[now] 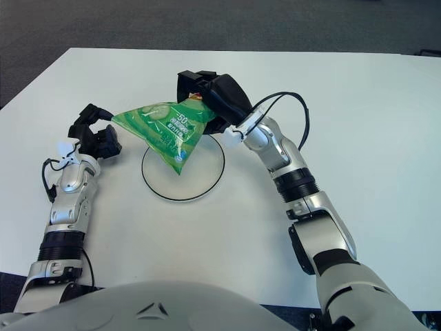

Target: Put the snack into the plate.

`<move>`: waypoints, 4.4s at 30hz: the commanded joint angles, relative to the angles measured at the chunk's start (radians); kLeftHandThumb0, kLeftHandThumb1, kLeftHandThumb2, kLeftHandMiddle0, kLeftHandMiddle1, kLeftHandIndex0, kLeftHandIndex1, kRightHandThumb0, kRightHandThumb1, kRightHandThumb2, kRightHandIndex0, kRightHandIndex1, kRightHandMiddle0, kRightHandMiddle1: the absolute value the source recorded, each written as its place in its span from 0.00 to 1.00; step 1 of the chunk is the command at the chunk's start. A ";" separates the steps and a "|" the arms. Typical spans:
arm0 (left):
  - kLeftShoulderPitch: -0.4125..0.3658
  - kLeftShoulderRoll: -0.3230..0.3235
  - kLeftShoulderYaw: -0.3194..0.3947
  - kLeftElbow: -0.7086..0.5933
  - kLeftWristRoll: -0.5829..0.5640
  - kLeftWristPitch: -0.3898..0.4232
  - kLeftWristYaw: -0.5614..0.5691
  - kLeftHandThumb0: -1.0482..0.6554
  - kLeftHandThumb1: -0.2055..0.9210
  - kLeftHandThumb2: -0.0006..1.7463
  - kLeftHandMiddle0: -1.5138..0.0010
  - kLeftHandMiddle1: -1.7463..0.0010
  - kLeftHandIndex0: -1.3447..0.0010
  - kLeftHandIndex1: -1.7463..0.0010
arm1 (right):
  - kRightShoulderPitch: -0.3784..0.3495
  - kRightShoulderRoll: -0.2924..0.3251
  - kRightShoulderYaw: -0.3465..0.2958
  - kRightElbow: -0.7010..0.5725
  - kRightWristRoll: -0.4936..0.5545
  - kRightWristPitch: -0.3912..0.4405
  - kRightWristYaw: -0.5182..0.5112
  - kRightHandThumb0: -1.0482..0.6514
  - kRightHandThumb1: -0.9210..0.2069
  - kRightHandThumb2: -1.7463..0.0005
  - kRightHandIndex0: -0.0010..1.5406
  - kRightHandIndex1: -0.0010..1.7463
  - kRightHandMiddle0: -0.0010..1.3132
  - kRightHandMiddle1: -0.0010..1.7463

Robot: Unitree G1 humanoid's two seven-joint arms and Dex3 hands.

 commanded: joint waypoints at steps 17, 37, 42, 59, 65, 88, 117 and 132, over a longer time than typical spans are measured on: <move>0.101 -0.068 -0.018 0.068 0.000 -0.001 0.010 0.32 0.42 0.79 0.10 0.00 0.51 0.00 | 0.030 -0.048 0.027 -0.071 -0.132 -0.026 -0.009 0.62 0.80 0.06 0.56 0.95 0.47 1.00; 0.103 -0.068 -0.029 0.058 0.008 0.005 0.013 0.32 0.42 0.79 0.10 0.00 0.51 0.00 | 0.081 -0.103 0.070 -0.215 -0.280 -0.010 0.007 0.62 0.73 0.10 0.50 0.99 0.43 0.99; 0.102 -0.064 -0.030 0.067 0.002 0.002 0.005 0.32 0.42 0.79 0.09 0.00 0.51 0.00 | 0.097 -0.105 0.075 -0.227 -0.175 0.000 0.107 0.62 0.72 0.13 0.49 1.00 0.45 0.94; 0.090 -0.077 -0.044 0.082 0.030 -0.012 0.039 0.33 0.44 0.77 0.11 0.00 0.53 0.00 | 0.035 -0.199 0.118 -0.214 -0.050 -0.160 0.339 0.44 0.34 0.41 0.02 0.55 0.05 0.73; 0.089 -0.081 -0.059 0.075 0.053 0.000 0.061 0.32 0.43 0.78 0.11 0.00 0.52 0.00 | -0.015 -0.227 0.137 -0.144 -0.030 -0.253 0.376 0.35 0.28 0.46 0.00 0.24 0.01 0.49; 0.083 -0.078 -0.083 0.098 0.067 -0.022 0.057 0.33 0.43 0.78 0.13 0.00 0.52 0.00 | -0.149 -0.233 0.134 0.069 -0.046 -0.487 0.351 0.16 0.18 0.66 0.00 0.00 0.00 0.09; 0.080 -0.080 -0.065 0.125 0.001 -0.045 0.014 0.33 0.44 0.77 0.13 0.00 0.53 0.00 | -0.269 -0.335 0.165 0.163 0.321 -0.452 0.653 0.11 0.27 0.66 0.00 0.00 0.00 0.09; 0.065 -0.068 -0.056 0.164 0.002 -0.088 -0.013 0.33 0.47 0.75 0.13 0.00 0.55 0.00 | -0.249 -0.385 0.078 0.173 0.401 -0.380 0.734 0.08 0.16 0.67 0.00 0.00 0.00 0.05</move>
